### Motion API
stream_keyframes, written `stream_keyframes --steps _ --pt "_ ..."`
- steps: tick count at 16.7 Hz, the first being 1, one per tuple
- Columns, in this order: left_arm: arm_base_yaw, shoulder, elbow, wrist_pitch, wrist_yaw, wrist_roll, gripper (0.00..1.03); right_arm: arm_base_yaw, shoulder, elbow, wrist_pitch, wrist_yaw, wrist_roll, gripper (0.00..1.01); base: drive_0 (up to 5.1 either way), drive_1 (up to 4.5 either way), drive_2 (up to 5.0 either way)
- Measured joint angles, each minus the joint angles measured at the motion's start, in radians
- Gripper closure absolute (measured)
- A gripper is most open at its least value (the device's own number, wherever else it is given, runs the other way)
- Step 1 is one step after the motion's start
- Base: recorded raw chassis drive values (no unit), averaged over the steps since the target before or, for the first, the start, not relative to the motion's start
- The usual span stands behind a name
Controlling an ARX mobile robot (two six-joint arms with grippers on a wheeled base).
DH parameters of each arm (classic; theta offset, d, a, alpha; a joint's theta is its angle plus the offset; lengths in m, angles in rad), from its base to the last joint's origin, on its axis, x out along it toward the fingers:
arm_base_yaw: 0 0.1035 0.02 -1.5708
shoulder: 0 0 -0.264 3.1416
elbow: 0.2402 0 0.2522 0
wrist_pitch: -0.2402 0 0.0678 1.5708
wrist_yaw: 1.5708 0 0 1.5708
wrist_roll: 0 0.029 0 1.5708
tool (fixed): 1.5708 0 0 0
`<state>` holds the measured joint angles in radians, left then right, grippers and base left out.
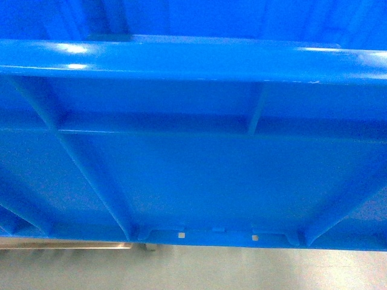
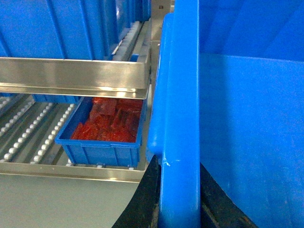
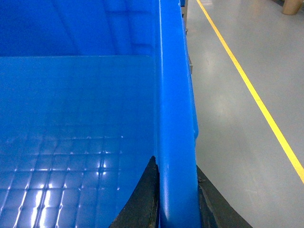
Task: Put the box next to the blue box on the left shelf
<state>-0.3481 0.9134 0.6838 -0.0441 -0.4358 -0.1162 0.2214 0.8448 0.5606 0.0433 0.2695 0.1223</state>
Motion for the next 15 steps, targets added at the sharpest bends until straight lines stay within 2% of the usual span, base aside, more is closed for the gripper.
stream_keyframes --steps 15 --pt "0.0 0.0 0.0 0.0 0.0 -0.001 0.94 0.0 0.0 0.0 0.002 0.0 0.0 0.91 -4.5 2.49 2.5"
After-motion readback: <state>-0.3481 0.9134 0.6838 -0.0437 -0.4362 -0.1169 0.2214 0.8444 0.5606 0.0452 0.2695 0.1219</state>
